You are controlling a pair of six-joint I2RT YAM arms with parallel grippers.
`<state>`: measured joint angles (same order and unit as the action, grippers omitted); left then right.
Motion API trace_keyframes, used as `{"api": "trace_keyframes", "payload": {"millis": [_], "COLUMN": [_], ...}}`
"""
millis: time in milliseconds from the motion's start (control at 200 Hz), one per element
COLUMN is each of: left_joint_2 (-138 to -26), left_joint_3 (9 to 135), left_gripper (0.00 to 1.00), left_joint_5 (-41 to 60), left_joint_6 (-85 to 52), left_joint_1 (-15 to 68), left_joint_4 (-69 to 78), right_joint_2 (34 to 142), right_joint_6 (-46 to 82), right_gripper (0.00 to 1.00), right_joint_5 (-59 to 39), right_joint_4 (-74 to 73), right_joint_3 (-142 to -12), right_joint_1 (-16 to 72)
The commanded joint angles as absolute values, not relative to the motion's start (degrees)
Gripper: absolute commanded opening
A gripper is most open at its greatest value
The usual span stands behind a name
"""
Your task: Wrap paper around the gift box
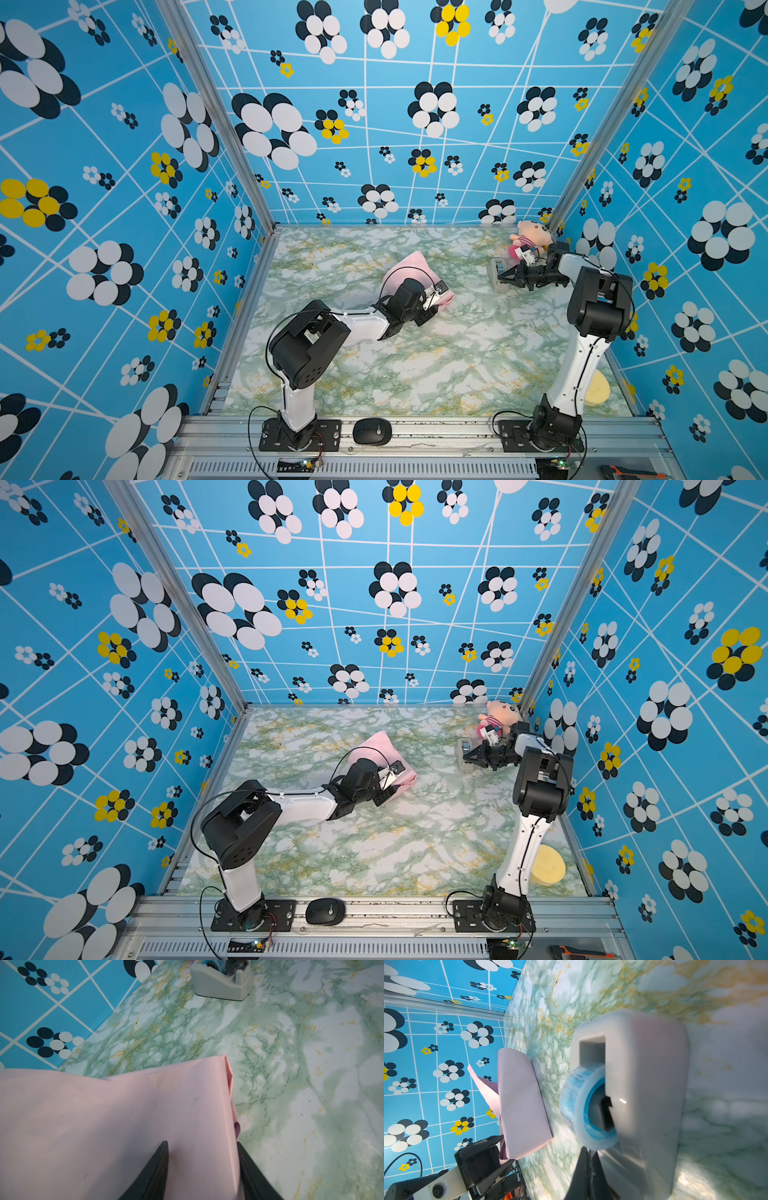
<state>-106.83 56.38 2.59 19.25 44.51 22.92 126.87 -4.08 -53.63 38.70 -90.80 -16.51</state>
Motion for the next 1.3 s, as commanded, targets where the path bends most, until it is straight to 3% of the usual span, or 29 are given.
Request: {"api": "trace_keyframes", "payload": {"millis": [0, 1295], "left_joint_2": [-111.0, -111.0], "left_joint_3": [54.6, 54.5], "left_gripper": [0.5, 0.5], "left_joint_5": [2.1, 2.3], "left_joint_6": [18.0, 17.9], "left_joint_1": [43.4, 43.6], "left_joint_4": [10.6, 10.6], "right_joint_2": [123.1, 112.5], "right_joint_6": [-3.6, 9.8], "right_gripper": [0.0, 0.0], "right_joint_5": [-54.2, -49.4], "right_joint_4": [41.2, 32.1], "right_joint_3": [-91.3, -70.3], "right_joint_1": [-16.6, -18.5]}}
